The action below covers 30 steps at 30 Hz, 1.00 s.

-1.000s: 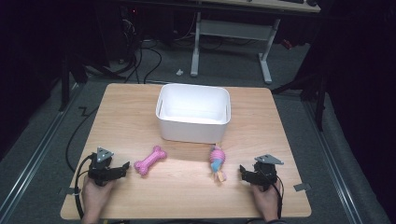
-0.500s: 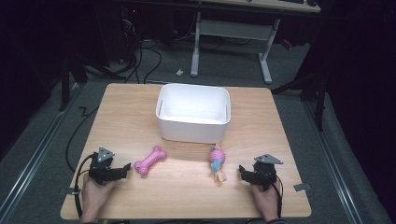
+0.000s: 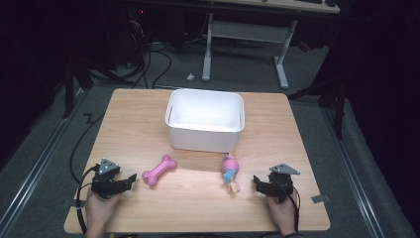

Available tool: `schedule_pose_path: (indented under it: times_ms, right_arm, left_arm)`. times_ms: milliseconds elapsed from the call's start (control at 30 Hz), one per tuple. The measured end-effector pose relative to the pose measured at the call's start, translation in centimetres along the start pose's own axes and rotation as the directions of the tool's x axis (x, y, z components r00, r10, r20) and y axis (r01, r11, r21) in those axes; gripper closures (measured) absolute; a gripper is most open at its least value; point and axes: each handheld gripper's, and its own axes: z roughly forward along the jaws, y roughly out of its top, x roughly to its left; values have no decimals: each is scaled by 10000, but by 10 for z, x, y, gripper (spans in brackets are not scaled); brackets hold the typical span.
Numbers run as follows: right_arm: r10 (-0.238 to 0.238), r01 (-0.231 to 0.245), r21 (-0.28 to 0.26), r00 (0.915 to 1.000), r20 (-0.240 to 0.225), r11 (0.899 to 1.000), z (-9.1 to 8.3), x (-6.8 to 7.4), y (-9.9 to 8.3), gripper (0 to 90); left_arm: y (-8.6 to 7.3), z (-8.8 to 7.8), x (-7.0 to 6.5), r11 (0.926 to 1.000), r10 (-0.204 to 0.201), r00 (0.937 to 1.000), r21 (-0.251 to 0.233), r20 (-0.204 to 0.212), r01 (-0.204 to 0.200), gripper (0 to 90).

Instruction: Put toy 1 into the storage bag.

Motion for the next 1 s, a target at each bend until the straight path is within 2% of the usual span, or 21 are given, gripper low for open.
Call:
schedule_pose_path:
  times_ms: [167, 267, 300, 400, 533, 633, 733, 1000]
  right_arm:
    - [1, -1, 9, 10000, -11, 10000, 0, 0, 0, 214]
    - [-2, 2, 4, 10000, -8, 10000, 0, 0, 0, 214]
    - [-4, 4, 8, 10000, -2, 10000, 0, 0, 0, 214]
    - [2, -2, 6, 10000, -10, 10000, 0, 0, 0, 214]
    - [-20, 20, -6, 10000, -4, 10000, 0, 0, 0, 214]
    - [-19, 19, 5, 10000, -35, 10000, 0, 0, 0, 214]
    - [-34, 34, 8, 10000, -50, 10000, 0, 0, 0, 214]
    - [-50, 50, 12, 10000, -70, 10000, 0, 0, 0, 214]
  left_arm:
    - [1, -7, -3, 9998, 112, 9999, -132, -21, -113, 331]
    - [3, -11, -6, 9998, 125, 9999, -142, 107, -123, 331]
    - [4, -13, -8, 9999, 52, 9996, -111, 278, -49, 335]
    - [5, -16, -10, 9999, 35, 9996, -142, 286, -31, 325]
    - [8, -20, -17, 9996, 247, 9995, -123, 190, -244, 296]
    - [12, -23, -22, 9994, 342, 9988, -53, 344, -340, 287]
    - [15, -25, -27, 9987, 500, 9985, -79, 244, -498, 263]
    - [30, -29, -43, 9961, 878, 9945, 20, 577, -881, 249]
